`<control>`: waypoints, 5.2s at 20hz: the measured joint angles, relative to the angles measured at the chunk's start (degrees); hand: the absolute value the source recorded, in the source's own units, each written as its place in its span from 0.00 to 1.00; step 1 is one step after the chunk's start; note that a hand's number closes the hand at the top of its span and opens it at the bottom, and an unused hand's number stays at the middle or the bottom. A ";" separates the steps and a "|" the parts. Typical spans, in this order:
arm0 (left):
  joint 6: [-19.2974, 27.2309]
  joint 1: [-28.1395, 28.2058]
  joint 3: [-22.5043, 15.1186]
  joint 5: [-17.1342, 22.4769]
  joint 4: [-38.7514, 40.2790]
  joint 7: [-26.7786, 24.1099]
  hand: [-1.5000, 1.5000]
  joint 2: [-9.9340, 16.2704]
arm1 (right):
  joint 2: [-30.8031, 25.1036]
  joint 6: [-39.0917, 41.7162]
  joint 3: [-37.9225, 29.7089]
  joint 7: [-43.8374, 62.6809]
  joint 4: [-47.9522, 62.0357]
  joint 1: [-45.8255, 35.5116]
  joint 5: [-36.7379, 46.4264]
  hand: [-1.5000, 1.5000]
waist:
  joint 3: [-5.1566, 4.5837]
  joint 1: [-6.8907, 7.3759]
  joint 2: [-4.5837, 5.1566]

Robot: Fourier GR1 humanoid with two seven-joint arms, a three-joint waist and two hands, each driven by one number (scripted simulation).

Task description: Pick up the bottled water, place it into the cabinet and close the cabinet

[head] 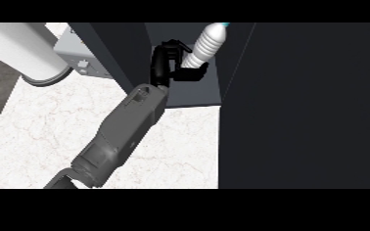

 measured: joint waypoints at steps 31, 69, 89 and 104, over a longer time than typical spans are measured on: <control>-2.12 -12.50 9.69 -0.06 18.29 -12.84 0.00 2.18 | -0.57 5.55 -1.04 -1.48 1.68 -0.14 -2.27 0.00 | -0.14 -1.93 0.96; -18.11 25.42 -9.25 7.59 -35.65 -11.76 0.00 1.20 | 1.31 1.68 5.85 2.08 -0.72 2.76 0.90 0.00 | -0.02 3.74 -1.48; -21.68 54.83 -7.59 10.35 -68.45 -8.05 0.00 20.37 | -12.60 14.35 16.18 -2.05 -2.51 3.98 6.69 1.00 | -0.19 3.47 -1.77; -29.59 67.95 1.66 20.08 -78.26 -7.61 0.00 29.46 | -18.38 12.87 25.45 3.01 -2.69 -3.91 8.79 1.00 | -0.72 5.70 -2.08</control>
